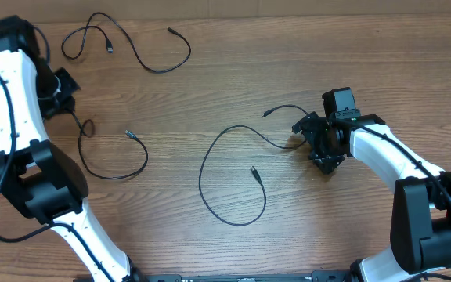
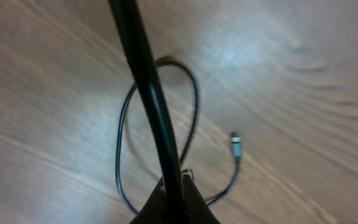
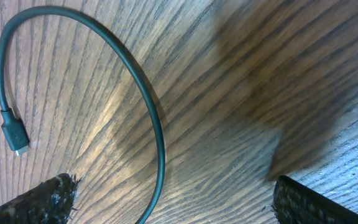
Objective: Untangle cables
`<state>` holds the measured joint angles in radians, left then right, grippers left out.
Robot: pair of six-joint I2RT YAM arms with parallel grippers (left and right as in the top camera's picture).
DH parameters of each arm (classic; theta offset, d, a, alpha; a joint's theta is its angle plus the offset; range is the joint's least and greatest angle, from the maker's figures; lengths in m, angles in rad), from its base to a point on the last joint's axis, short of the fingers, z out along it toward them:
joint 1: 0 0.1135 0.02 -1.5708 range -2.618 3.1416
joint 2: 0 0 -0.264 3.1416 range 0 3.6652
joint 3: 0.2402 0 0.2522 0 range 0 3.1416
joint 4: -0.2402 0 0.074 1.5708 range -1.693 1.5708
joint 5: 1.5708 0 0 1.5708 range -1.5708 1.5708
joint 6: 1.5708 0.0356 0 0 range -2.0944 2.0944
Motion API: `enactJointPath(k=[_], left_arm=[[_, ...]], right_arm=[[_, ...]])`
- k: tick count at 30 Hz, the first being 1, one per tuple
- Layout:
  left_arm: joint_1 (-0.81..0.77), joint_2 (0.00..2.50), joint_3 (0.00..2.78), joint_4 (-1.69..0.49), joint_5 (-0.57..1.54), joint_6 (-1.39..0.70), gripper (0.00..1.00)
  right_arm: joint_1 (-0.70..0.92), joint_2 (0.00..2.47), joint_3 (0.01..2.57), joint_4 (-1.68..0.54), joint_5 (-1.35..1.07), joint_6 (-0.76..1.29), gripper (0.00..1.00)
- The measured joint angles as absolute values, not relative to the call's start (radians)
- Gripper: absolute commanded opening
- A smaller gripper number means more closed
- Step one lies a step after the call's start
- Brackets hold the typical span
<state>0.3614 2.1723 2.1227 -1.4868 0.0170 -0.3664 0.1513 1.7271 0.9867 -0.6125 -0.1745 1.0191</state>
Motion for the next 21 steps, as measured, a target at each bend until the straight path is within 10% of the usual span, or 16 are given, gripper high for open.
enactJointPath(k=[17,21], left_arm=[[0.360,2.176,1.959,-1.404,-0.058,-0.420,0.18],[0.360,2.176,1.958,-1.397,-0.047,-0.418,0.36]], right_arm=[[0.151,1.728,0.987,-0.612,-0.175,1.019,1.00],[0.151,1.727,0.987,-0.613,-0.175,1.019,1.00]])
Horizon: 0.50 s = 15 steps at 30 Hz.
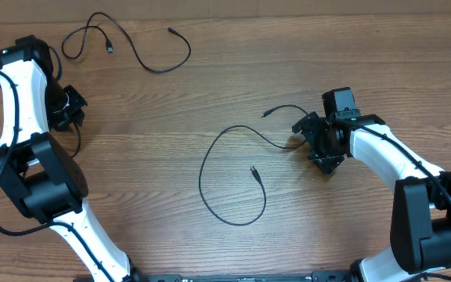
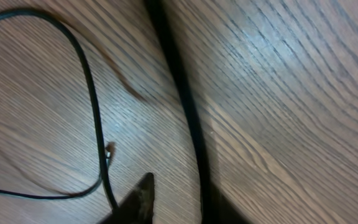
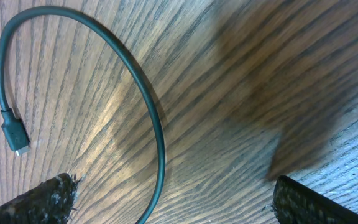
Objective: Untangle cables
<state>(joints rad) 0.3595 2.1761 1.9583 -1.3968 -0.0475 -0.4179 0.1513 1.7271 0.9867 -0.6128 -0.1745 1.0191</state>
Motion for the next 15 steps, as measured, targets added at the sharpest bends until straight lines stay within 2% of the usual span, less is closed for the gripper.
enactJointPath(k=[5,7,8,11,15], left_arm=[[0.360,2.176,1.959,-1.398,0.016,-0.419,0.52],[0.360,2.176,1.963,-1.398,0.043,-0.416,0.72],[0.360,2.176,1.966,-1.398,0.052,-0.415,0.76],[0.360,2.177,1.985,-1.394,0.072,-0.419,0.77],[0.360,2.177,2.024,-1.390,0.084,-0.411,0.73]], right_arm=[[0.151,1.727,0.987,-0.612,-0.175,1.019,1.00],[0.151,1.727,0.987,-0.612,-0.175,1.019,1.00],[0.151,1.728,0.987,-0.613,-0.175,1.019,1.00],[0.151,1.727,0.987,-0.612,-0.174,1.019,1.00],[0.151,1.727,0.987,-0.612,-0.175,1.019,1.00]])
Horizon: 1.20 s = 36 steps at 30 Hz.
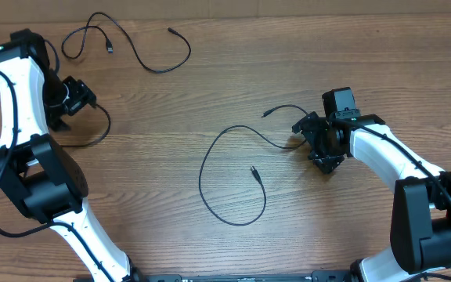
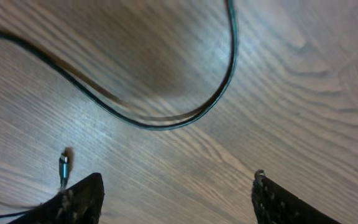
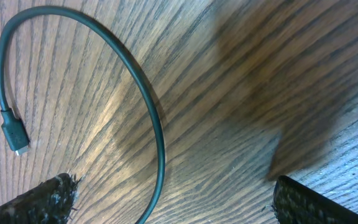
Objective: Untangle cables
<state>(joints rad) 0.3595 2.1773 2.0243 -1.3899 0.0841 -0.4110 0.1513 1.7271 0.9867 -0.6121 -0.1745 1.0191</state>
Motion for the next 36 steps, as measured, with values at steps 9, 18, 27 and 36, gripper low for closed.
enactJointPath(k=[9,18,27,36], left_arm=[[0.360,2.178,2.104,-1.444,0.064,-0.369,0.63],[0.326,2.178,1.922,-1.281,-0.005,-0.257,0.58],[0.248,2.179,1.747,-1.093,0.013,-0.186,0.56],[0.218,2.179,1.634,-0.938,-0.030,-0.175,0.53]], right_arm=[[0.151,1.727,0.987,-0.612,-0.174,1.019,1.00],[0.151,1.728,0.987,-0.612,-0.175,1.019,1.00],[0.151,1.727,0.987,-0.611,-0.172,1.019,1.00],[0.151,1.728,0.987,-0.612,-0.171,1.019,1.00]])
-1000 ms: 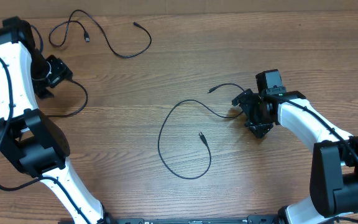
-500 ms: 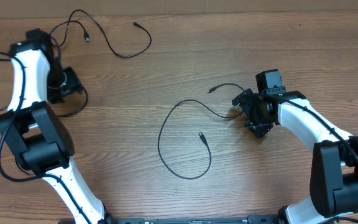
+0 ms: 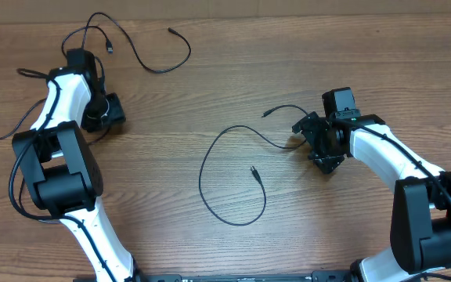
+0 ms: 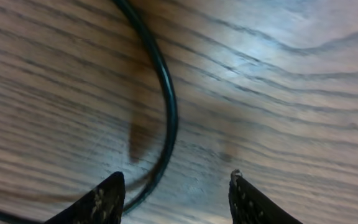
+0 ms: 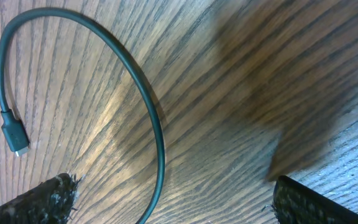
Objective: Untangle cables
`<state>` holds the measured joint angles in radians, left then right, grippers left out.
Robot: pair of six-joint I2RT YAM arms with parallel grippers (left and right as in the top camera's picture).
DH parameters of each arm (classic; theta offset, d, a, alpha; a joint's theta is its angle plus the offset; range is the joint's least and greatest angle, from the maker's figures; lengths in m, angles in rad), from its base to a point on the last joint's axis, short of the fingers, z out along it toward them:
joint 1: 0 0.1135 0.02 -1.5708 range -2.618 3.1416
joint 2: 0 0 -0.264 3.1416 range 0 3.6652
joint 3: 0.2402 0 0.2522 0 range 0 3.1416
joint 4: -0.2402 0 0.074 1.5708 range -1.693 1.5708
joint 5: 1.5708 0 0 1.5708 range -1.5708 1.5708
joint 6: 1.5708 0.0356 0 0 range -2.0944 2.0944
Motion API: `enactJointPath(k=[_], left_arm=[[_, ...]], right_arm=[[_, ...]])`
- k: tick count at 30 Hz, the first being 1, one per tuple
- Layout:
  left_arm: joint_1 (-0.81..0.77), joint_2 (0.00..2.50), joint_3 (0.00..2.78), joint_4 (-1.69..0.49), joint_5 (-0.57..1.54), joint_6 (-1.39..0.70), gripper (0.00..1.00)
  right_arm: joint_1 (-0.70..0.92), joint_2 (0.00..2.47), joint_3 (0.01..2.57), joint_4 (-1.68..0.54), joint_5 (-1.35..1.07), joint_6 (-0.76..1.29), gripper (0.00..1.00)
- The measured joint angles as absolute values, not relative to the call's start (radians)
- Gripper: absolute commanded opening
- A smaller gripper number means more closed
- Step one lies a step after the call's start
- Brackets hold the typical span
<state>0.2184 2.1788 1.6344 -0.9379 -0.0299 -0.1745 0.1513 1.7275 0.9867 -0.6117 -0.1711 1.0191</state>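
Observation:
Three black cables lie on the wooden table [image 3: 233, 86]. One cable [image 3: 141, 61] winds along the back left. A second cable [image 3: 210, 196] loops in the middle, and its far end [image 5: 148, 106] with a plug [image 5: 14, 134] runs between the fingers of my right gripper [image 3: 319, 146], which stands open low over it [image 5: 173, 202]. The third cable, with a white tip, trails off the left edge. A bend of it [image 4: 168, 118] passes by the left finger [image 4: 98, 202] of my open left gripper [image 4: 176, 199], seen from above [image 3: 104, 112] just right of the arm.
The table's back edge [image 3: 288, 17] meets a wall. My left arm's own lead [image 3: 26, 74] hangs beside its white link [image 3: 61, 86]. My right arm [image 3: 390, 160] reaches in from the lower right.
My left gripper has moved right and toward the front, and sits lower over the table with a cable bend between its open fingers. The right arm has not moved.
My left gripper was shut on the left cable, whose loop lay toward the middle. Then that cable lay drawn over by the left edge. Then the gripper stood open above it. Now it is open and low over a bend, further right.

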Motion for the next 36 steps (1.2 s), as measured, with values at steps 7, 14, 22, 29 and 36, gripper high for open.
enactJointPath(k=[7,14,22,29,36], left_arm=[[0.218,2.177,1.593,-0.886,-0.060,-0.163,0.17],[0.216,2.174,1.588,-0.868,-0.053,-0.147,0.04],[0.155,2.175,1.599,-0.868,-0.055,-0.057,0.04],[0.045,2.180,1.724,-0.907,-0.050,-0.014,0.04],[-0.034,2.180,1.774,-0.915,-0.068,0.006,0.04]], right_arm=[[0.151,1.727,0.987,-0.611,-0.171,1.019,1.00],[0.151,1.727,0.987,-0.611,-0.171,1.019,1.00],[0.151,1.727,0.987,-0.611,-0.171,1.019,1.00],[0.151,1.728,0.987,-0.611,-0.171,1.019,1.00],[0.151,1.727,0.987,-0.608,-0.171,1.019,1.00]])
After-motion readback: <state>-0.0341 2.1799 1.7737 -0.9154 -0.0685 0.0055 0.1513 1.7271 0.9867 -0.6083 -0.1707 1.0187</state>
